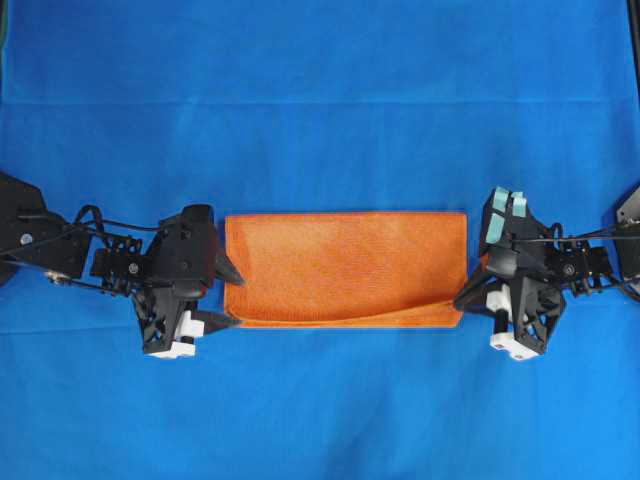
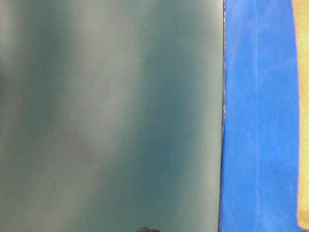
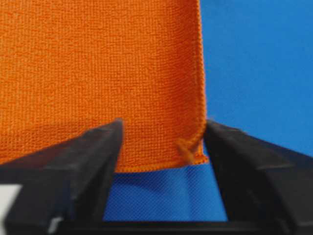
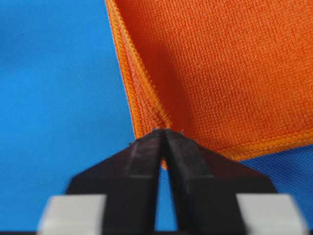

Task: Fold the orange towel.
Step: 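Release the folded edge and open both grippers, then grasp the left and right ends of the folded strip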

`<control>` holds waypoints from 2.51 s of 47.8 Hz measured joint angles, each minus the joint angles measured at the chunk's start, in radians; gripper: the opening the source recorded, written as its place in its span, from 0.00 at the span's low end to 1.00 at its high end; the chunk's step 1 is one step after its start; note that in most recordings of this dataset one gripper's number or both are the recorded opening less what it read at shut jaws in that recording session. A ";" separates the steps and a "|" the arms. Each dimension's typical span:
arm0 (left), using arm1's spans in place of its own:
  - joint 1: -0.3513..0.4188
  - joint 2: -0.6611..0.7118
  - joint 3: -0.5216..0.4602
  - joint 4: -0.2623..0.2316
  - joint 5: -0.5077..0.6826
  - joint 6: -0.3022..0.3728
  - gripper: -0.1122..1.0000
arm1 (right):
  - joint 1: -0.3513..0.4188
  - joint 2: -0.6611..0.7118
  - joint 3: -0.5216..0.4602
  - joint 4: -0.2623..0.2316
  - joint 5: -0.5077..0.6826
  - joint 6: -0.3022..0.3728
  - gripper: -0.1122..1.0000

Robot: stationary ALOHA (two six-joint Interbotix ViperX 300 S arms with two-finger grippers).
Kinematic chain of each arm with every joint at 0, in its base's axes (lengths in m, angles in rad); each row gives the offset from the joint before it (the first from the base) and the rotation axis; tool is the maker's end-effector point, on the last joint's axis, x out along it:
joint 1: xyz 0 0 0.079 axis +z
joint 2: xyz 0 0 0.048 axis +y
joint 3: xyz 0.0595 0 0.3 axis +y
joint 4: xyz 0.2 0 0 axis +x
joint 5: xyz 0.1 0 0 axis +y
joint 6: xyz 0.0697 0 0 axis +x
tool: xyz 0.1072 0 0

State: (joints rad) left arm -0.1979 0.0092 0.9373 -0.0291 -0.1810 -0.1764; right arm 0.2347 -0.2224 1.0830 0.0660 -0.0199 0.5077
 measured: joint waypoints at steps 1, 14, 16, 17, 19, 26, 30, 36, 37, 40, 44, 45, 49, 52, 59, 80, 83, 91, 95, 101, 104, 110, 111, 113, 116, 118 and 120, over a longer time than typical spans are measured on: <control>0.000 0.000 0.000 0.000 0.000 0.003 0.70 | 0.000 0.000 0.000 0.000 0.000 0.000 0.41; 0.020 -0.048 0.000 0.000 0.078 0.031 0.73 | -0.009 -0.037 -0.025 -0.031 0.049 -0.021 0.65; 0.038 -0.067 0.000 0.002 0.100 0.040 0.73 | -0.026 -0.054 -0.025 -0.046 0.067 -0.025 0.66; 0.048 -0.074 -0.002 0.000 0.106 0.044 0.73 | -0.037 -0.064 -0.025 -0.055 0.078 -0.025 0.66; 0.064 -0.087 0.000 0.000 0.118 0.060 0.73 | -0.069 -0.083 -0.025 -0.077 0.098 -0.023 0.67; 0.153 -0.112 0.000 0.000 0.132 0.132 0.73 | -0.193 -0.123 -0.025 -0.156 0.141 -0.023 0.67; 0.190 -0.114 0.000 0.000 0.132 0.169 0.72 | -0.275 -0.124 -0.025 -0.199 0.160 -0.021 0.67; 0.239 -0.112 0.000 0.000 0.132 0.204 0.72 | -0.351 -0.124 -0.026 -0.244 0.173 -0.021 0.67; 0.247 -0.114 0.000 0.000 0.132 0.206 0.72 | -0.359 -0.124 -0.026 -0.252 0.175 -0.021 0.67; 0.262 -0.114 0.000 0.000 0.132 0.207 0.72 | -0.380 -0.118 -0.029 -0.267 0.176 -0.020 0.67; 0.273 -0.106 -0.002 0.000 0.132 0.209 0.72 | -0.393 -0.091 -0.032 -0.278 0.175 -0.021 0.66; 0.275 -0.101 0.000 0.000 0.132 0.209 0.72 | -0.396 -0.083 -0.032 -0.278 0.175 -0.021 0.66; 0.285 -0.072 -0.002 0.000 0.123 0.207 0.72 | -0.402 -0.049 -0.038 -0.279 0.175 -0.021 0.66; 0.290 -0.043 -0.002 0.000 0.117 0.209 0.72 | -0.402 -0.014 -0.044 -0.279 0.170 -0.018 0.66; 0.290 0.009 -0.008 0.000 0.115 0.199 0.72 | -0.400 0.061 -0.057 -0.279 0.163 -0.009 0.66; 0.288 0.025 -0.009 0.000 0.126 0.196 0.69 | -0.347 0.087 -0.061 -0.272 0.158 0.005 0.64; 0.287 0.025 -0.009 0.000 0.129 0.198 0.65 | -0.347 0.089 -0.061 -0.275 0.158 0.003 0.62; 0.284 0.025 -0.020 0.000 0.173 0.198 0.34 | -0.347 0.087 -0.060 -0.278 0.158 0.000 0.29; 0.284 0.026 -0.028 0.000 0.196 0.198 0.17 | -0.345 0.089 -0.061 -0.278 0.158 -0.002 0.11; 0.284 0.026 -0.032 0.000 0.207 0.202 0.13 | -0.345 0.087 -0.061 -0.279 0.156 0.000 0.11; 0.284 0.026 -0.032 0.000 0.207 0.206 0.13 | -0.345 0.087 -0.060 -0.279 0.155 0.000 0.11; 0.285 0.026 -0.034 0.000 0.210 0.210 0.13 | -0.345 0.089 -0.061 -0.279 0.150 -0.002 0.11; 0.284 0.026 -0.035 0.000 0.213 0.210 0.13 | -0.345 0.087 -0.061 -0.278 0.150 -0.002 0.11; 0.284 0.025 -0.037 0.000 0.216 0.210 0.13 | -0.345 0.089 -0.063 -0.279 0.150 -0.003 0.11; 0.284 0.023 -0.043 0.000 0.232 0.210 0.13 | -0.345 0.087 -0.067 -0.279 0.152 -0.006 0.11; 0.284 0.018 -0.048 0.000 0.244 0.209 0.13 | -0.345 0.080 -0.072 -0.279 0.156 -0.008 0.11; 0.284 0.006 -0.052 0.000 0.262 0.209 0.13 | -0.345 0.069 -0.077 -0.279 0.166 -0.008 0.11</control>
State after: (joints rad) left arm 0.0859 0.0153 0.8851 -0.0291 0.0813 0.0322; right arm -0.1104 -0.1534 1.0063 -0.2132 0.1457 0.5001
